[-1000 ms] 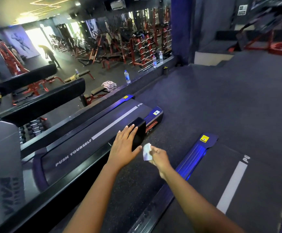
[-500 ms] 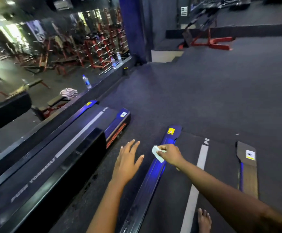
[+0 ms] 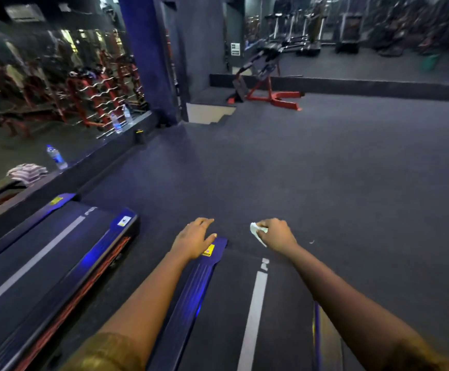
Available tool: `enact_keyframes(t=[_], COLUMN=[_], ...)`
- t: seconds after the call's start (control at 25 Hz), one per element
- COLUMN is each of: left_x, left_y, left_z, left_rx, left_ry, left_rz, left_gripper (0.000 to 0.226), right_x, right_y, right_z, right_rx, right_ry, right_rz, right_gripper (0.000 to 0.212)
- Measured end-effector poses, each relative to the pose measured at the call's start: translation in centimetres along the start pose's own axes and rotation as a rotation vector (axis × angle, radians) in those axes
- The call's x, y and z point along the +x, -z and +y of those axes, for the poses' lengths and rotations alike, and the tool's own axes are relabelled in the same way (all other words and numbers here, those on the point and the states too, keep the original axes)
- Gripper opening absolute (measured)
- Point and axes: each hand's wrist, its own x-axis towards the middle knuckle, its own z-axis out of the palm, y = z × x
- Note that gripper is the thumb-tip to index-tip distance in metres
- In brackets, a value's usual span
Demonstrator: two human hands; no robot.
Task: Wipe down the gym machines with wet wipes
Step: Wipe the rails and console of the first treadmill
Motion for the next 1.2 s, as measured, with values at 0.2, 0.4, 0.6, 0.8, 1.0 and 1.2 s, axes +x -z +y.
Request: enact_keyframes(t=[0.2,0.4,0.6,0.8,1.0,1.2], left_x=[11.6,25.0,38.3,49.7,58.1,68.2], left_y=[0.1,-0.2,2.0,4.8,3.8,-2.1], left_z=[2.3,0.6,-2.3,-3.3,-4.1,-6.1], left_rx=[0.021,0.033,0.019,0.059,0.054,0.068], left_ry=[-0.04,-0.037,0.009,0.03,0.034,0.057], left_rz=[-0.049,-0.078,-0.107,-0.128,-0.135,-0.123], left_gripper=[0.056,0.059,0.058,0.06,0.062,0.064], right_x=[9.3,22.2,36.9,48.8,58.2,70.1], right_y=[5.3,6.3,7.9,9.8,8.2,5.2], right_z=[1.9,1.0,-1.1,-1.0,1.3,5.7], right_rx=[-0.122,-0.16,-0.205,-0.19,-0.201,-0.239], right_ry=[0.01,0.029,0.056,0.075,0.121,0.227], right_rz=[-0.013,-0.04,-0.121,-0.093,-0.103,-0.111], right_gripper=[0.033,0.034,0.033,0.033,0.032,0.033])
